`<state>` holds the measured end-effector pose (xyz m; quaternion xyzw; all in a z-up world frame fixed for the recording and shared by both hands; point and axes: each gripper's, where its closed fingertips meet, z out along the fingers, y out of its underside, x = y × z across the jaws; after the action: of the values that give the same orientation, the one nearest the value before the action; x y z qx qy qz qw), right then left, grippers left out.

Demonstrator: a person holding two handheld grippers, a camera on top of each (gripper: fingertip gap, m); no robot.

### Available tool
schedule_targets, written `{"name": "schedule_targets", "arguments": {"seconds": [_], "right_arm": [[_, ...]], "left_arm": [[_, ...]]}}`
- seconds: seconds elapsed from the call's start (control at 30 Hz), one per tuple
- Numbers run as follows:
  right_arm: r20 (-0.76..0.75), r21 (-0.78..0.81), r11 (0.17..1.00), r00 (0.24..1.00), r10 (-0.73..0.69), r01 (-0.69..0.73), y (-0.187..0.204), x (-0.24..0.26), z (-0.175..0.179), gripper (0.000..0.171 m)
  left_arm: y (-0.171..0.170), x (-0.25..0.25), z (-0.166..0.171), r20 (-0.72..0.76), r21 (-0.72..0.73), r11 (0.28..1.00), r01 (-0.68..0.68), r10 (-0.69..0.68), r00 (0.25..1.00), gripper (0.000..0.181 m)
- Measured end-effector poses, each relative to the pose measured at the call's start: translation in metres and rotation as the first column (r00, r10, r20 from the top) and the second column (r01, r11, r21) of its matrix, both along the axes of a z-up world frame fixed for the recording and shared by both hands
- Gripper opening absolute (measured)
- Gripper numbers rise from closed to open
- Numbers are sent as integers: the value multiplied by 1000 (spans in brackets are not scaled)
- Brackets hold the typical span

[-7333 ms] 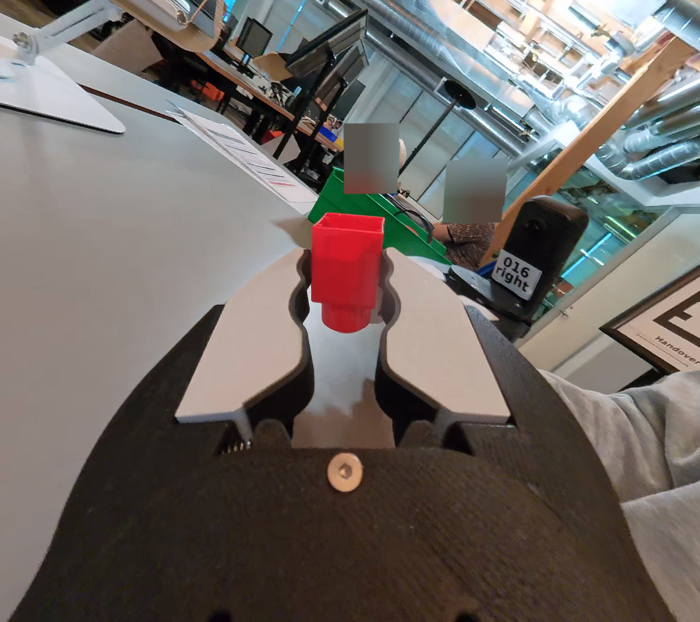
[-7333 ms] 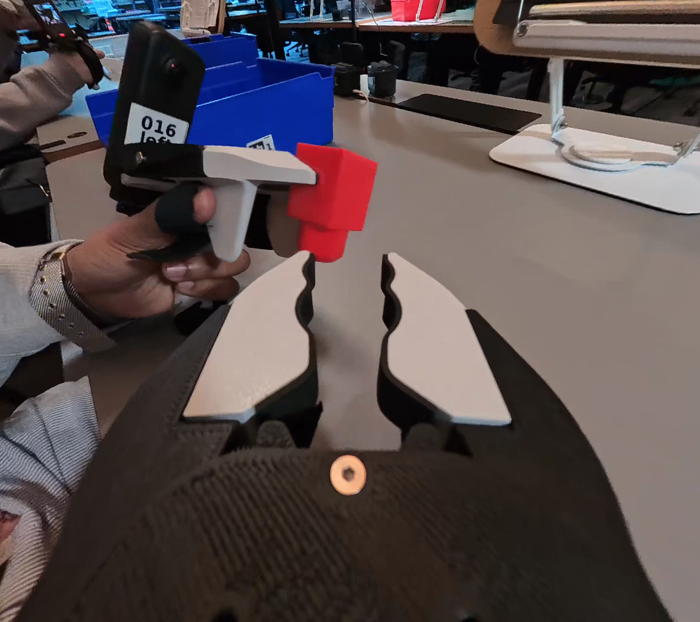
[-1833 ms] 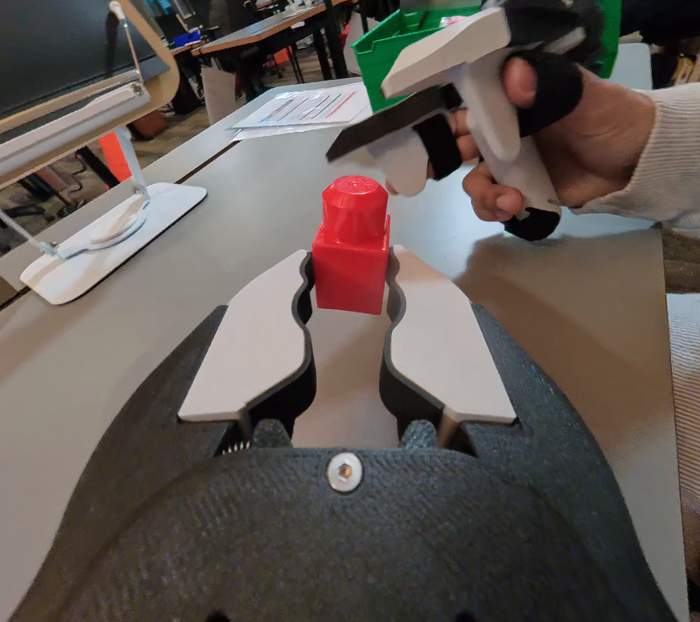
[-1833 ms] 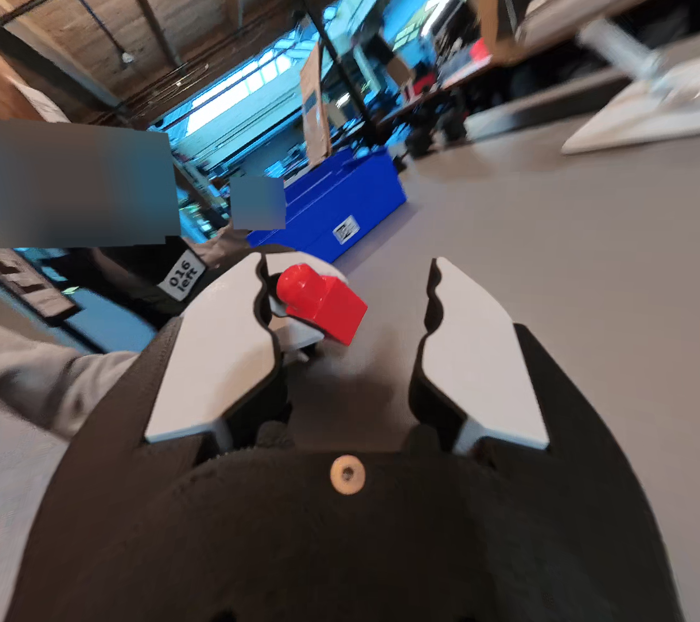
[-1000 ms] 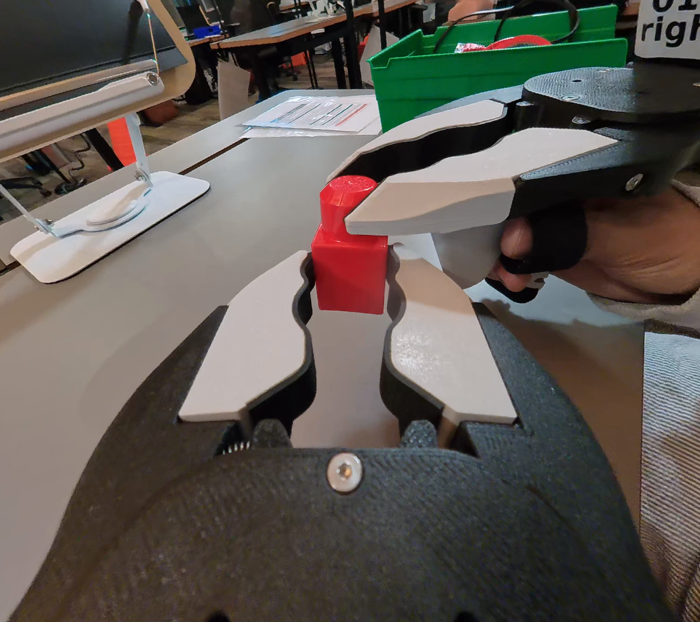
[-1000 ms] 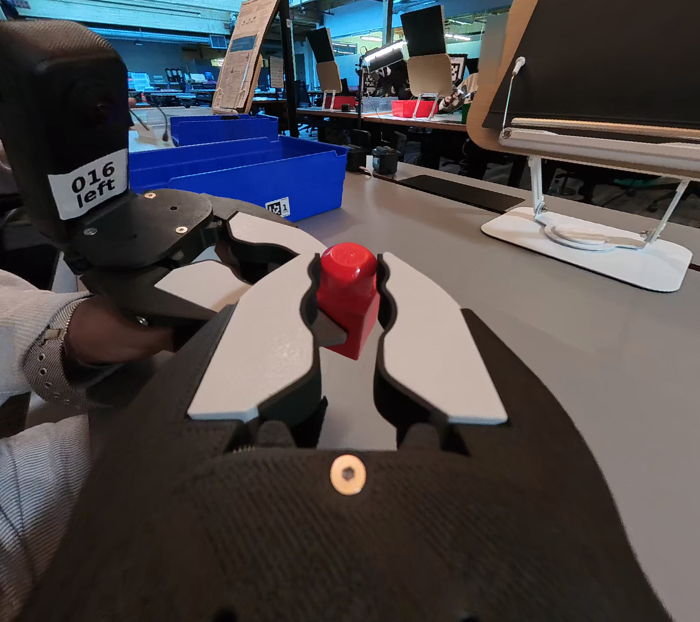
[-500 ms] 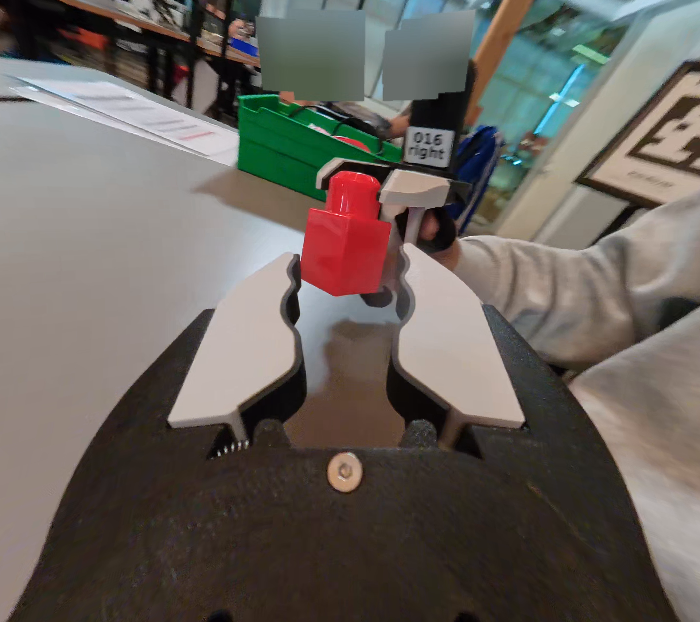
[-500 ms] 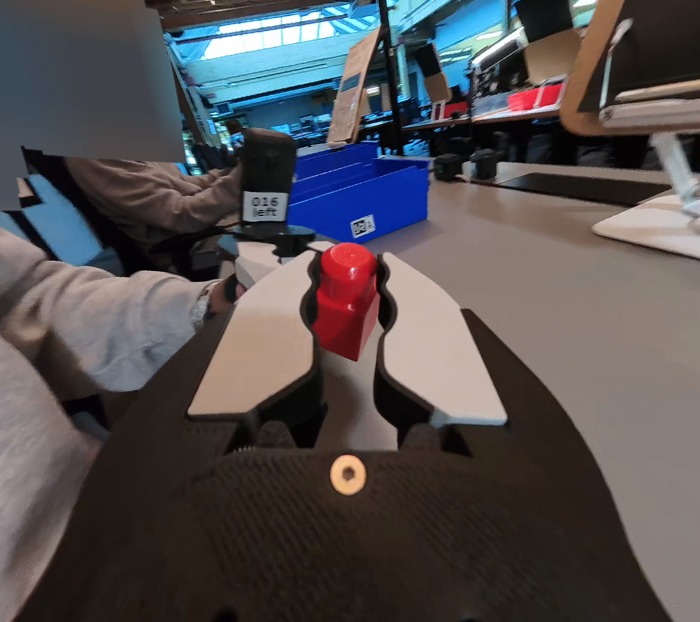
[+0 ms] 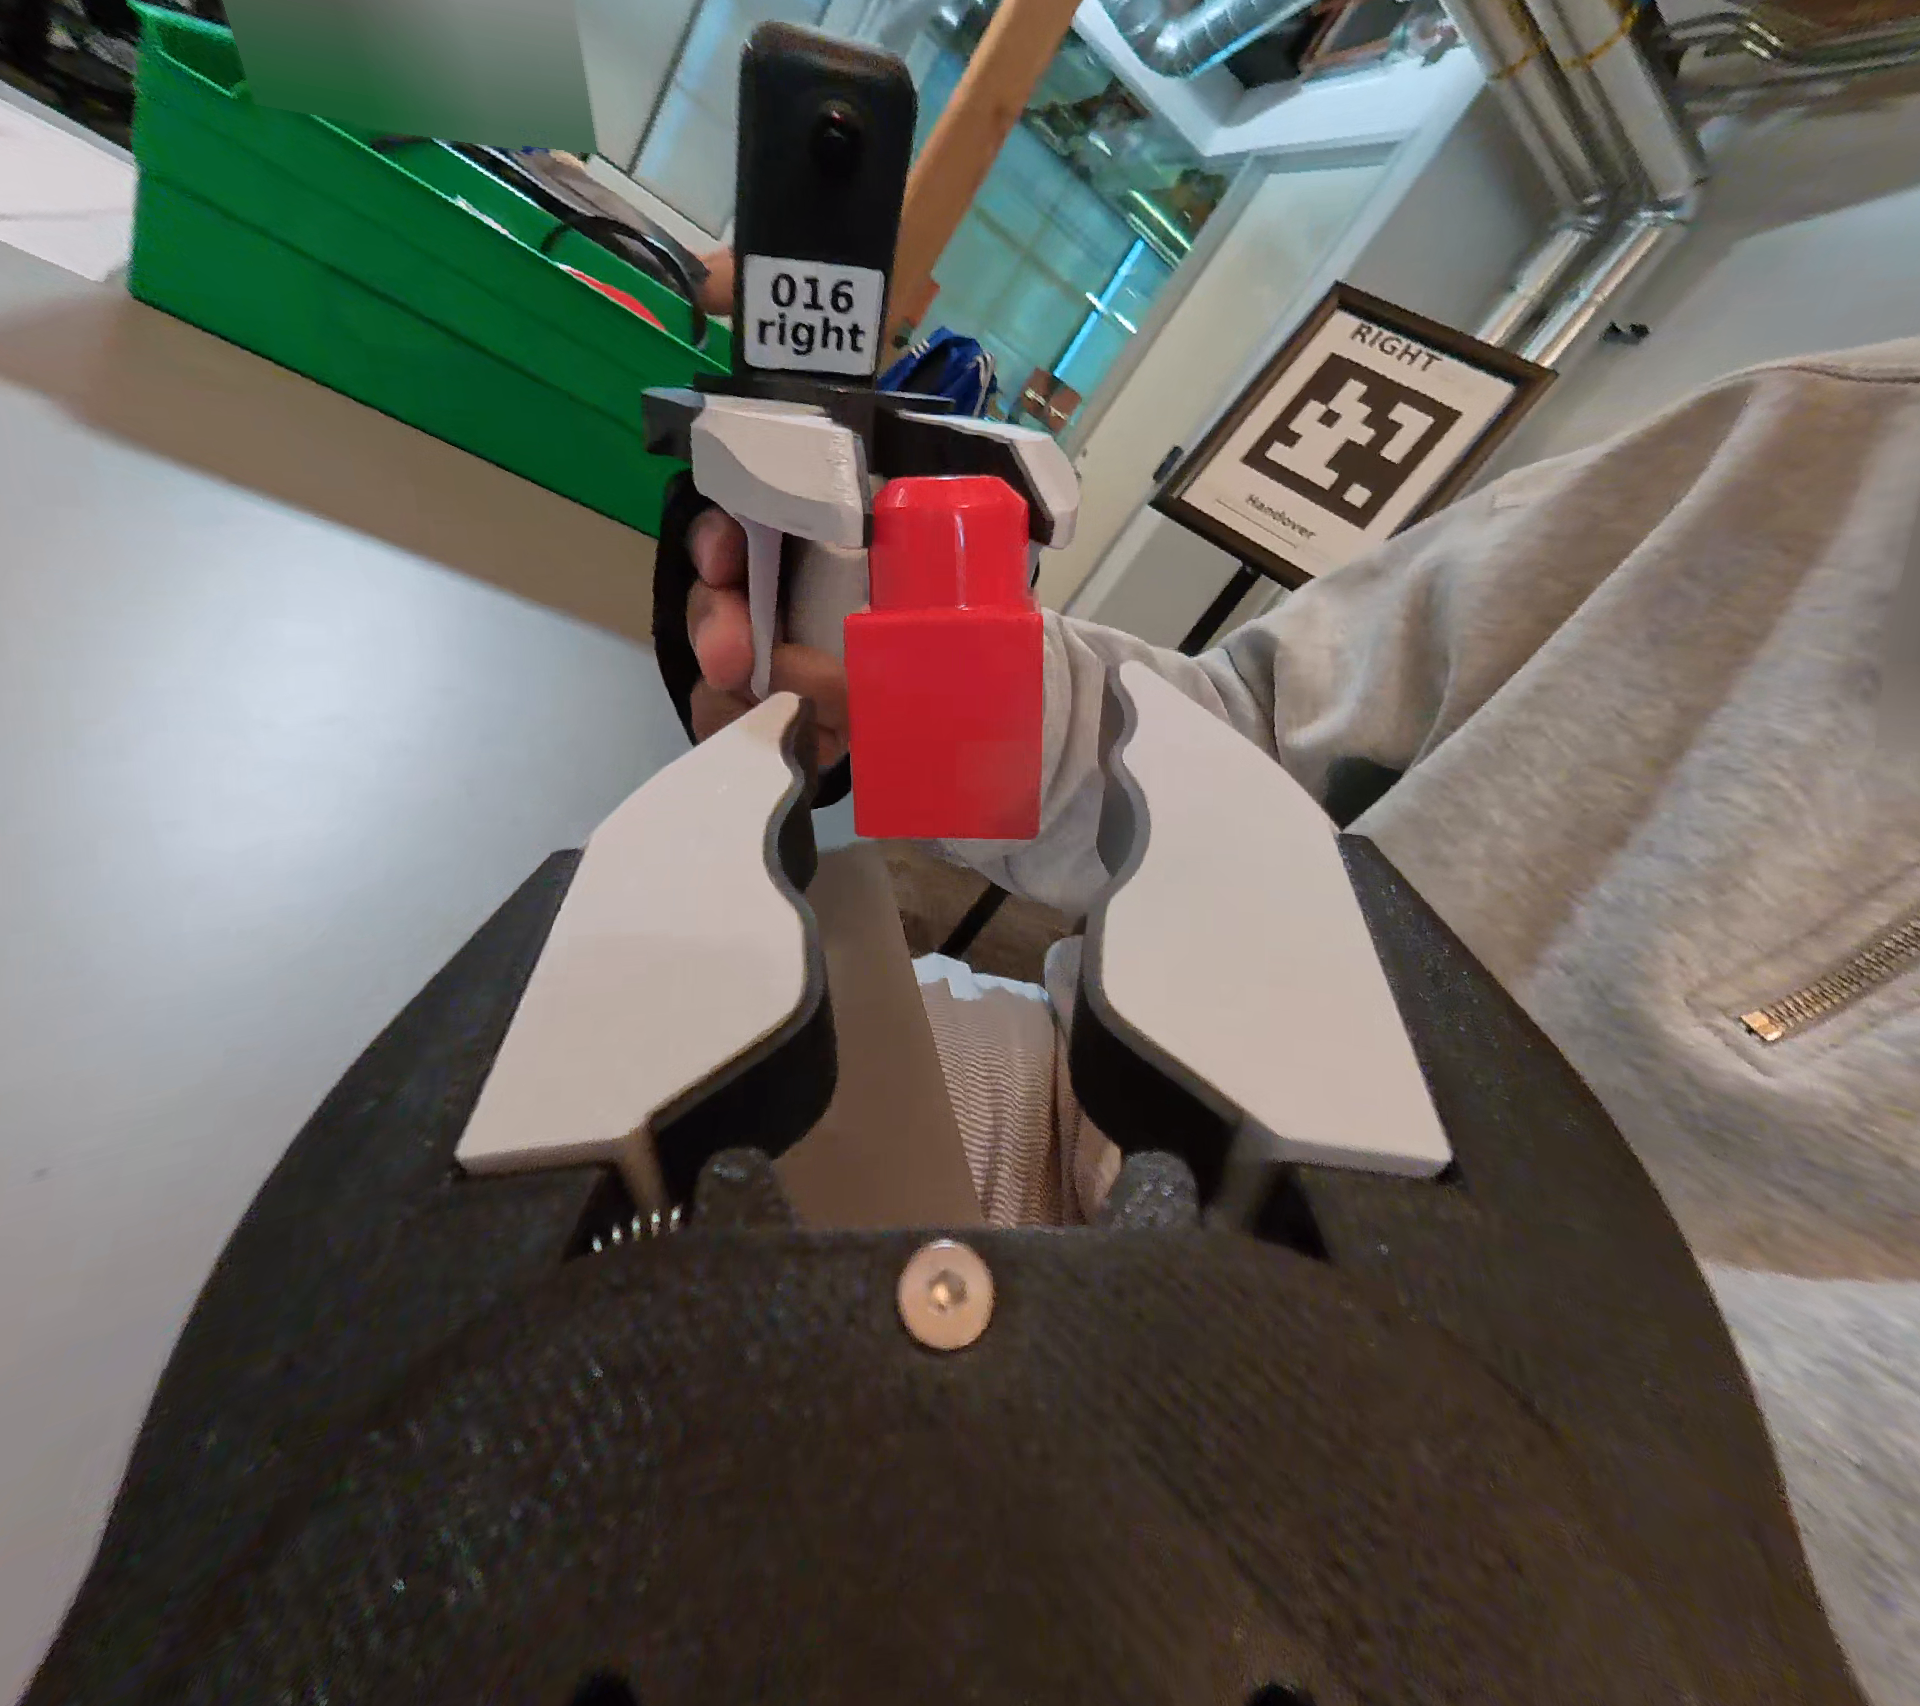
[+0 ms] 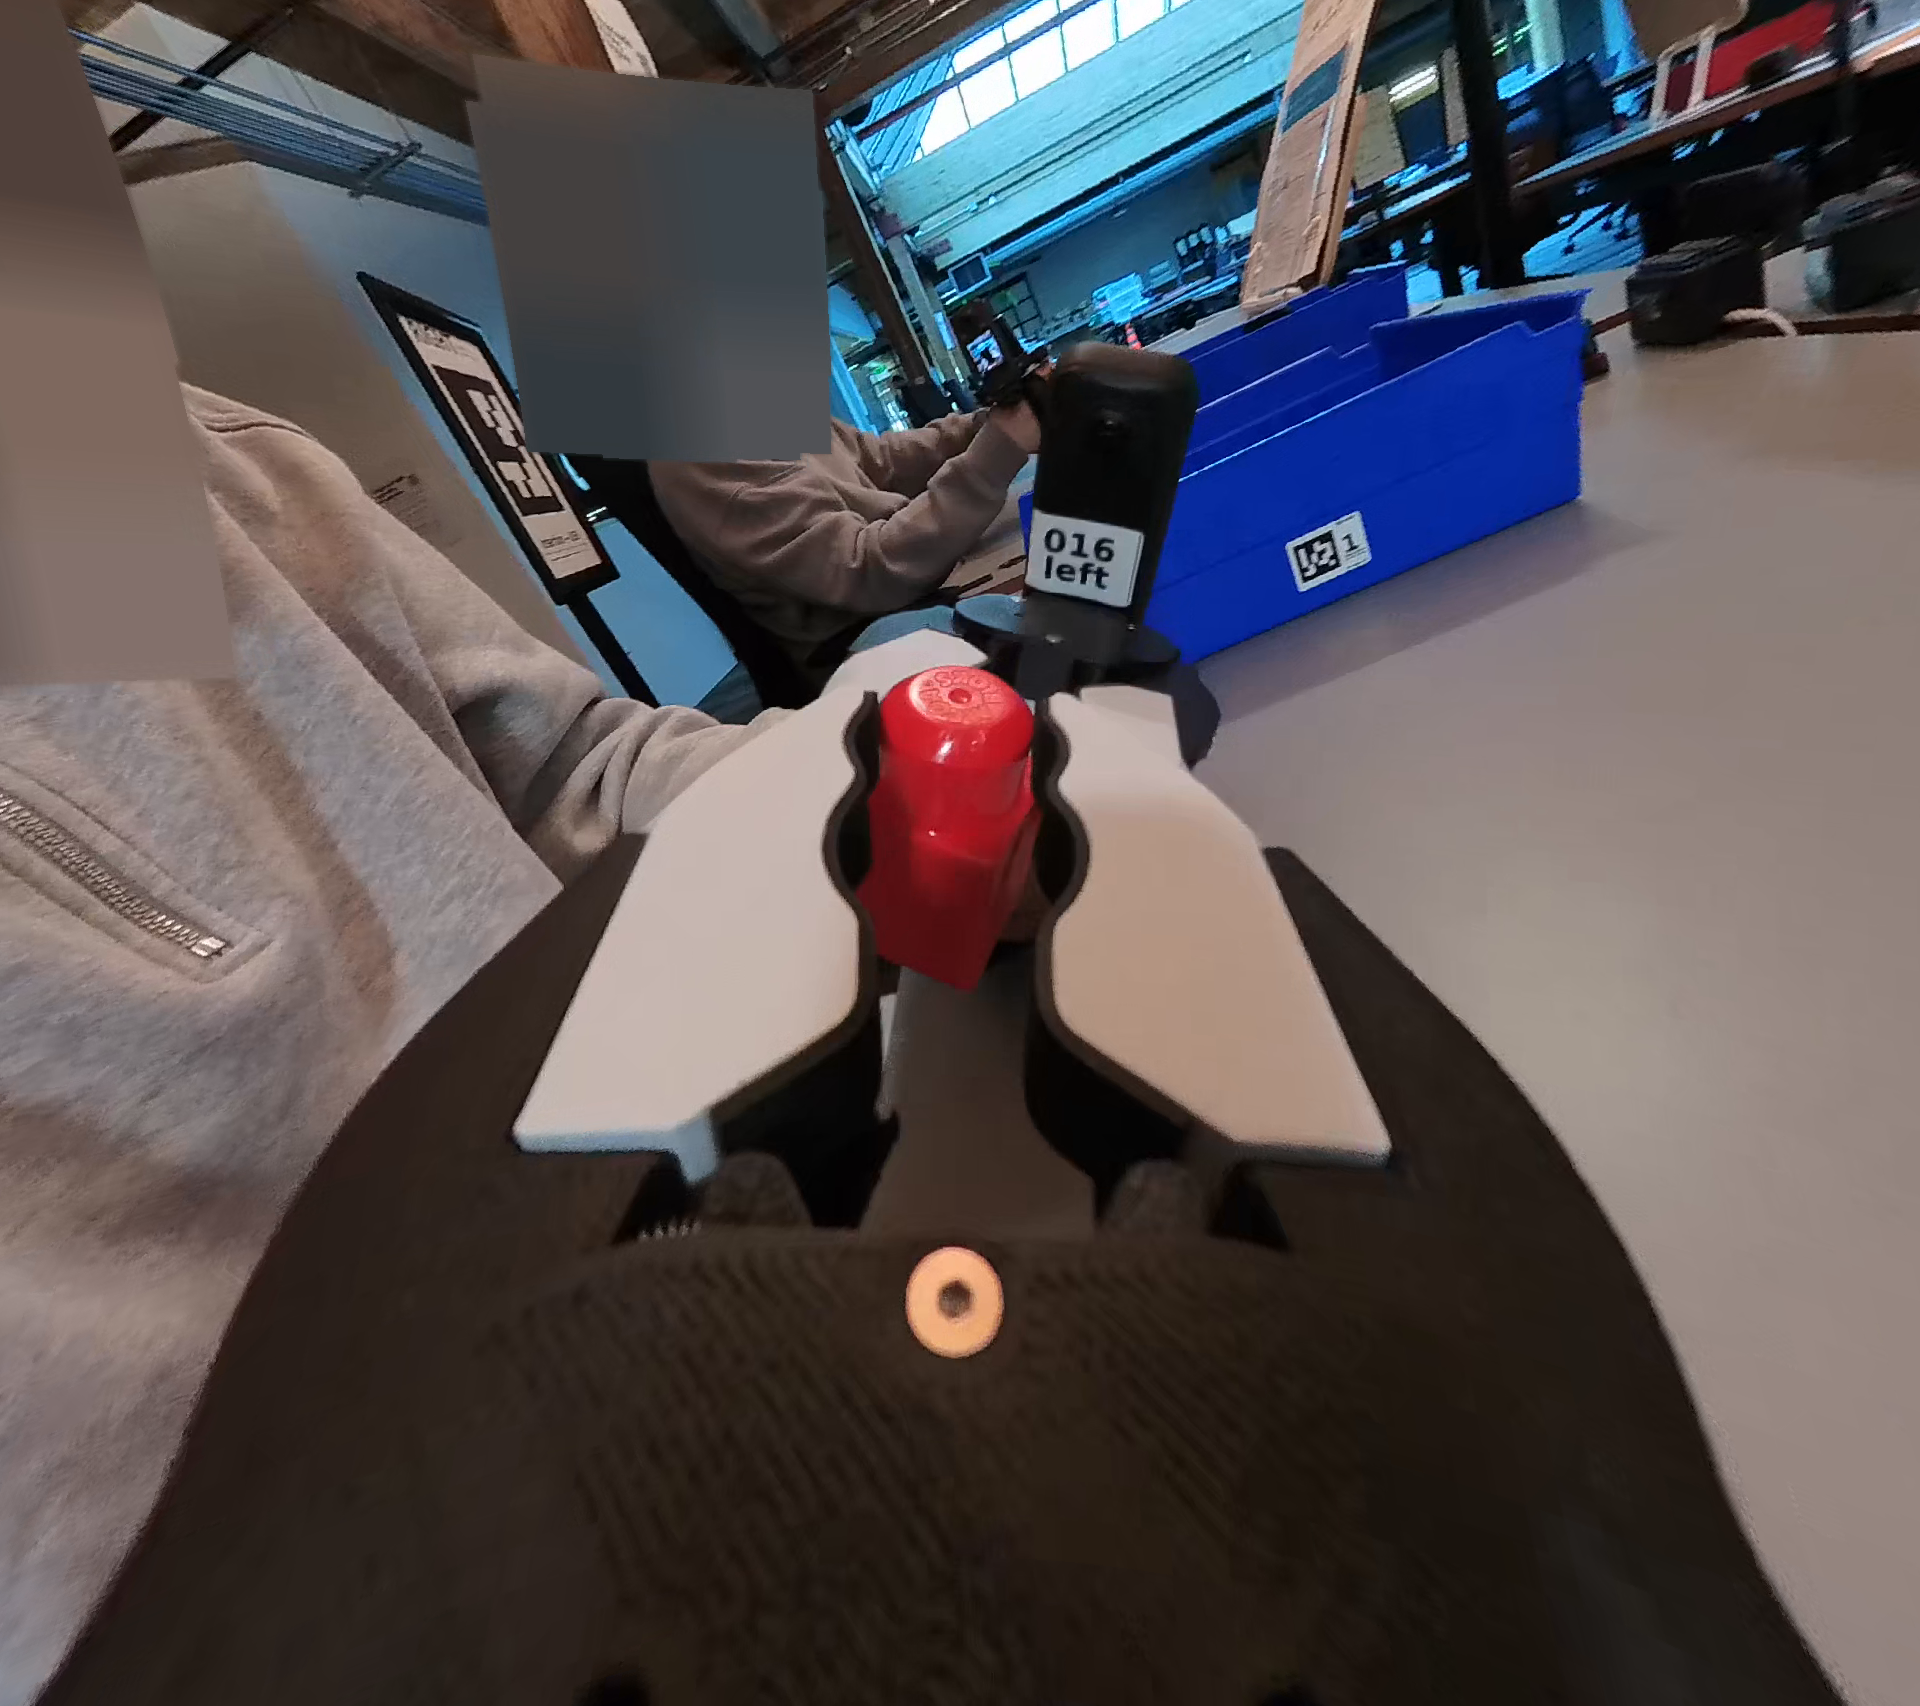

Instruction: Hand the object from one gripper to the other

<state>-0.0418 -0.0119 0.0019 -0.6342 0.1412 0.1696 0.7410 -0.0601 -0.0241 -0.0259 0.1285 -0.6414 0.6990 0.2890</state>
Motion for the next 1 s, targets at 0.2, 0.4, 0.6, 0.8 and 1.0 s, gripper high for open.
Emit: {"name": "schedule_targets", "arguments": {"seconds": [0.2,0.4,0.6,0.8,1.0], "right_arm": [[-12,-7,999,999,38,-39,3,-5,-2,28],[25,-5,999,999,-47,48,3,4,-3,35],[64,33,972,970,-235,234,-8,27,0,62],[304,9,876,833,-462,483,-14,44,0,81],[566,-58,850,719,-404,523,3,33,-12,81]], "left_arm": [[-4,-7,-5,60,38,999,17,-19,998,37],[-2,1,-7,109,64,997,-46,39,993,37],[10,25,4,58,-11,984,-178,178,982,37],[32,52,19,-147,-139,953,-271,250,957,37],[27,49,6,-333,-100,983,-152,111,936,37]]}}
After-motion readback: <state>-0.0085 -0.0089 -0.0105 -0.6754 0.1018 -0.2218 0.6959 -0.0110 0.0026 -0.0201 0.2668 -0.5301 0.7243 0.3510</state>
